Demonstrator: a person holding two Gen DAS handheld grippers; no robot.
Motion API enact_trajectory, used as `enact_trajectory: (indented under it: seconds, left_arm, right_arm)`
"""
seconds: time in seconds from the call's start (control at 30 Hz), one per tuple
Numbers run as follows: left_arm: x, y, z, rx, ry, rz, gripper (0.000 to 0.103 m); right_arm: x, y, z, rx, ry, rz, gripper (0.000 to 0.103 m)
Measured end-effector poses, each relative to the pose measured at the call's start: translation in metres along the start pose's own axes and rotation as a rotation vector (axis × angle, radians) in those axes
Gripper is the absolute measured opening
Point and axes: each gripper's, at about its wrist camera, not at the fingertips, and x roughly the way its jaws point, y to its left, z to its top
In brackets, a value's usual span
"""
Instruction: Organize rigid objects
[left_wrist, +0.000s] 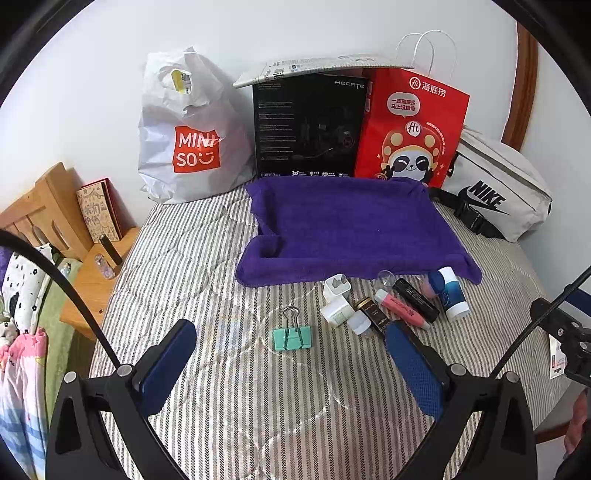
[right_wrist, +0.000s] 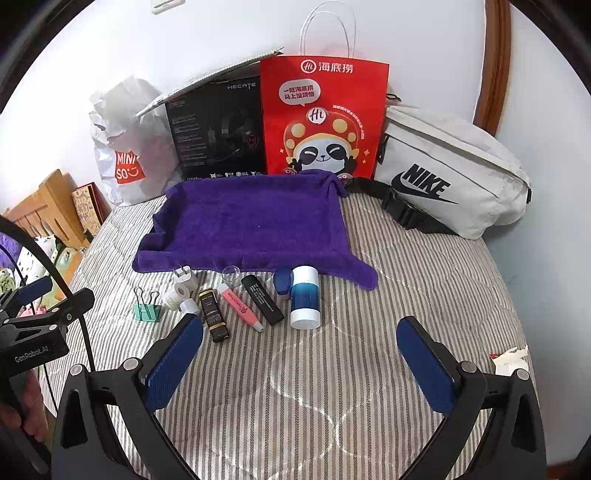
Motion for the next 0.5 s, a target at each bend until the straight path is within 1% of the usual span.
enact_trajectory:
  seconds: [0.5]
  left_arm:
    - [-0.0021,-0.0008,0.0013,0.001,0.003,0.003,0.103]
  right_arm:
    - [-0.0036,-0.0033,0.0001,0.002,-0.005,-0.005,0.103]
